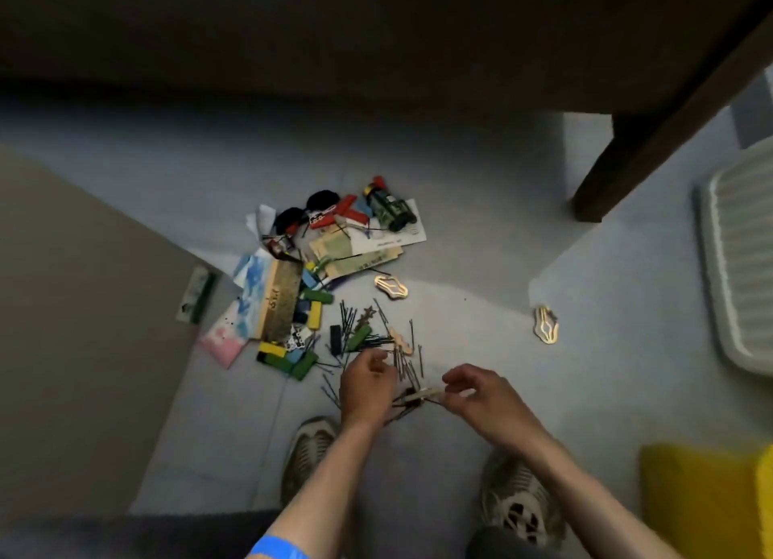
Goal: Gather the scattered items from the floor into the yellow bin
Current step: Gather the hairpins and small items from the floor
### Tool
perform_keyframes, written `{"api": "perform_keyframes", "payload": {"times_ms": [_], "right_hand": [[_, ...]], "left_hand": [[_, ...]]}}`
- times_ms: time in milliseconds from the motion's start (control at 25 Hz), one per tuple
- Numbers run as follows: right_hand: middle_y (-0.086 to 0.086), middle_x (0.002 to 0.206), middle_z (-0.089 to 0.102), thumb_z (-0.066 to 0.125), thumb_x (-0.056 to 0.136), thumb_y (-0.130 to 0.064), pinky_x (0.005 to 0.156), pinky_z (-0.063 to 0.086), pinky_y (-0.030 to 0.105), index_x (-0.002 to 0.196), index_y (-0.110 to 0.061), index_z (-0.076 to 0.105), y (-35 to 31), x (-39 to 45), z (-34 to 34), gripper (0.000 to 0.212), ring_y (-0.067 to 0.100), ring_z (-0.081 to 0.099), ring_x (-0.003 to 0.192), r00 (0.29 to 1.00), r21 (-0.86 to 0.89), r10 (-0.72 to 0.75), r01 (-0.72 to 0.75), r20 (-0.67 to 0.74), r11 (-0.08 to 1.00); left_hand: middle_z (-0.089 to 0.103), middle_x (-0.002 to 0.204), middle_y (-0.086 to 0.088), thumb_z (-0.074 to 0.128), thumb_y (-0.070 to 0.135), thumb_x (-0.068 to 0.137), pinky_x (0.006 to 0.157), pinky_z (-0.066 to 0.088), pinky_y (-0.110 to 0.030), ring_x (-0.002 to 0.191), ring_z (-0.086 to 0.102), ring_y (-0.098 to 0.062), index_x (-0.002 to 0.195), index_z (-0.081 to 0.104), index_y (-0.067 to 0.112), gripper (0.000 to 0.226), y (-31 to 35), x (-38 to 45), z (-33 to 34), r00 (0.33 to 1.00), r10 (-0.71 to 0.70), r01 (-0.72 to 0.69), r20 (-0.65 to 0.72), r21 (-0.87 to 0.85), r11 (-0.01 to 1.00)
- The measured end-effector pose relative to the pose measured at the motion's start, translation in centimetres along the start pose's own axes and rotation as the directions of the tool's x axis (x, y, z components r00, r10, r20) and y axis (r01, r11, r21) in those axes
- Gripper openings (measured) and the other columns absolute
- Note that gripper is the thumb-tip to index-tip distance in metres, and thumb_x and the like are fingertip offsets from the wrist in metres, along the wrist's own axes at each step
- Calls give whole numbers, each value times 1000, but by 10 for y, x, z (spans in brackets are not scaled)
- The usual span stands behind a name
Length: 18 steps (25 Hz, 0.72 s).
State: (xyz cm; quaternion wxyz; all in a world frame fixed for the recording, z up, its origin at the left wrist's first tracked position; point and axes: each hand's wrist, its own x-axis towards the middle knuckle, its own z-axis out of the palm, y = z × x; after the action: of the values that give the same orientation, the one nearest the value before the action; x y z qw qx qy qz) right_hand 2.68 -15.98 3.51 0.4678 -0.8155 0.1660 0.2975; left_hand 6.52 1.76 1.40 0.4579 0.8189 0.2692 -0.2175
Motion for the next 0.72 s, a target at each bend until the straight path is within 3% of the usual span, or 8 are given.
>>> {"api": "perform_keyframes", "payload": {"times_ms": [80,160,280,440,560,640,720], "right_hand": [[-11,115,64,64,83,-43,83,49,28,122,-30,56,9,18,29,42,8,61,99,995,-292,-90,99,47,951],[-6,126,53,59,81,-47,83,50,33,132,-29,46,21,29,55,55,16,57,108,974,-495,-206,227,98,839],[0,117,47,62,78,-40,68,53,36,125,-25,50,27,44,78,51,23,56,96,927,-682,-358,335,114,651],[3,103,51,69,80,-30,53,50,34,104,-18,61,20,65,73,28,22,56,82,891,-686,-454,318,-20,654],[2,102,49,68,81,-24,55,50,33,98,-16,62,18,74,62,20,20,53,81,897,-615,-434,297,-82,730],[-3,99,48,70,80,-19,59,47,26,92,-18,61,17,75,58,15,13,52,76,903,-495,-408,295,-136,817],[-7,93,51,73,77,-10,61,44,18,83,-20,61,15,77,54,16,8,52,73,896,-270,-337,262,-288,926]], "left_hand": [[68,105,-2,58,11,86,83,51,-33,96,62,-20,111,66,19,27,-18,15,-9,995,54,-42,-82,144,989],[62,115,-4,58,12,85,89,50,-39,106,58,-26,116,61,19,32,-26,29,-19,979,14,18,-204,154,988],[48,131,-9,63,15,82,95,45,-41,120,46,-32,122,54,16,42,-34,48,-32,950,-84,150,-300,205,967],[44,130,-7,62,15,81,98,39,-36,121,41,-27,124,55,15,44,-36,52,-18,987,79,-30,-141,323,946],[50,124,-1,63,18,83,87,44,-31,116,46,-21,123,55,18,40,-33,56,-15,970,149,-88,-190,297,951],[51,120,-1,65,20,83,83,46,-32,114,49,-23,120,55,17,39,-32,64,-19,943,212,-130,-258,300,945],[47,126,-2,66,27,85,83,46,-33,117,46,-22,126,51,19,44,-28,71,-18,926,268,-172,-266,334,927]]}}
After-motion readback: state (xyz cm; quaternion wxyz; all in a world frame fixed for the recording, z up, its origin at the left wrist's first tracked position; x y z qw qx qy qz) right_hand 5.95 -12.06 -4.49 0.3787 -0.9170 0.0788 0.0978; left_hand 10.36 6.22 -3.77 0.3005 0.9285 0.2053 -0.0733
